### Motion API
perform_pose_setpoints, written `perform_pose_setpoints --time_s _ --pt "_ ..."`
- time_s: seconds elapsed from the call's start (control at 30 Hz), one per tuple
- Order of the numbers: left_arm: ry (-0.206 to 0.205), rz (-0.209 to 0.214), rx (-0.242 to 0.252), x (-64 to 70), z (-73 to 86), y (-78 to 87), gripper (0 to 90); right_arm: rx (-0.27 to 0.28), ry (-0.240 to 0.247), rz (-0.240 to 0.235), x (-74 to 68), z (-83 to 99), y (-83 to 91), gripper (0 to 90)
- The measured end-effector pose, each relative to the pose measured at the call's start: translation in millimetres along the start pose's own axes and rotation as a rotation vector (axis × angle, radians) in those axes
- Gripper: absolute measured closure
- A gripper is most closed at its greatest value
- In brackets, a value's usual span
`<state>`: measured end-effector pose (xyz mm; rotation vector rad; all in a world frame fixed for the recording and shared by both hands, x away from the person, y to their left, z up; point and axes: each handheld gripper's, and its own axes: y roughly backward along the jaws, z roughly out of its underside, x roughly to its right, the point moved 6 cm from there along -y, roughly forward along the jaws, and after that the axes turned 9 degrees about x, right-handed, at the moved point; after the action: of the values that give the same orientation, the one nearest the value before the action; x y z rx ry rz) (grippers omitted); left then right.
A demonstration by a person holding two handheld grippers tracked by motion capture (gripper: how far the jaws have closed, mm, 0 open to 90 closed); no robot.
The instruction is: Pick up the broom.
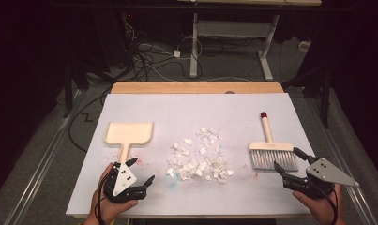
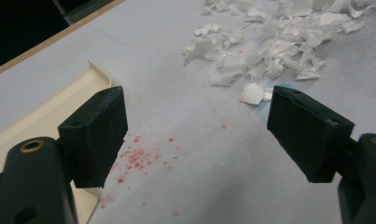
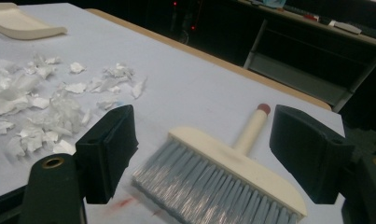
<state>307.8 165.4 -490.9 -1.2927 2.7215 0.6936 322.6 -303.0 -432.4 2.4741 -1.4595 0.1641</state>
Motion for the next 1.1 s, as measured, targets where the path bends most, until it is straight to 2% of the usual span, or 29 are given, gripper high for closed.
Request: perform_pose_setpoints --time_s 0.1,0.23,0.27,0.4,0.47,0.57,0.6,0.7,0.73,0.8,0.87,0.97,1.03,1.1 --pt "0.0 0.002 -0.004 -1.3 0.5 -2.2 19.0 -0.005 -0.013 0.005 0.0 -0.4 -0.8 22.2" --pt "0.005 0.012 -0.001 -0.3 0.5 -2.0 19.0 0.0 0.0 0.006 -0.3 -1.1 -1.4 22.2" --pt "0.001 0.011 -0.002 -0.1 0.4 -1.8 19.0 -0.001 -0.009 0.032 -0.4 -1.3 -1.0 22.4" --pt "-0.012 0.022 -0.01 0.8 2.6 -0.9 19.0 0.005 -0.016 0.029 -1.4 -2.9 -1.6 22.8" --pt "0.006 0.03 -0.012 1.4 2.9 -0.1 19.0 -0.002 -0.031 0.041 -3.3 -3.0 -2.4 23.6" --pt "0.005 0.035 -0.009 1.7 1.5 0.1 19.0 0.005 -0.048 0.046 -3.5 -4.6 -3.7 26.1" --pt "0.003 0.037 -0.009 2.1 1.5 0.2 19.0 -0.009 -0.068 0.033 -4.1 -4.9 -6.3 27.2" --pt "0.001 0.061 -0.023 4.0 3.7 -1.2 19.0 -0.019 -0.049 0.038 -3.7 -4.4 -10.4 28.5" --pt "-0.002 0.063 -0.034 4.3 5.2 -2.2 18.8 -0.052 -0.04 0.074 0.2 -1.6 -17.9 30.5" --pt "-0.001 0.069 -0.048 5.0 7.2 -3.8 18.8 -0.079 -0.072 0.077 3.5 1.1 -27.8 29.2" --pt "0.001 0.073 -0.047 5.3 6.8 -3.5 18.8 -0.111 -0.07 0.102 7.5 3.0 -37.9 27.0" --pt "-0.006 0.077 -0.042 5.3 5.9 -4.4 18.8 -0.131 -0.065 0.118 11.2 4.3 -45.2 25.3" --pt "-0.018 0.088 -0.06 5.8 7.5 -6.1 18.8 -0.167 -0.058 0.13 16.5 9.8 -55.1 21.7" --pt "-0.013 0.09 -0.061 5.7 7.8 -6.1 19.0 -0.201 -0.06 0.14 20.7 14.3 -60.7 19.0"
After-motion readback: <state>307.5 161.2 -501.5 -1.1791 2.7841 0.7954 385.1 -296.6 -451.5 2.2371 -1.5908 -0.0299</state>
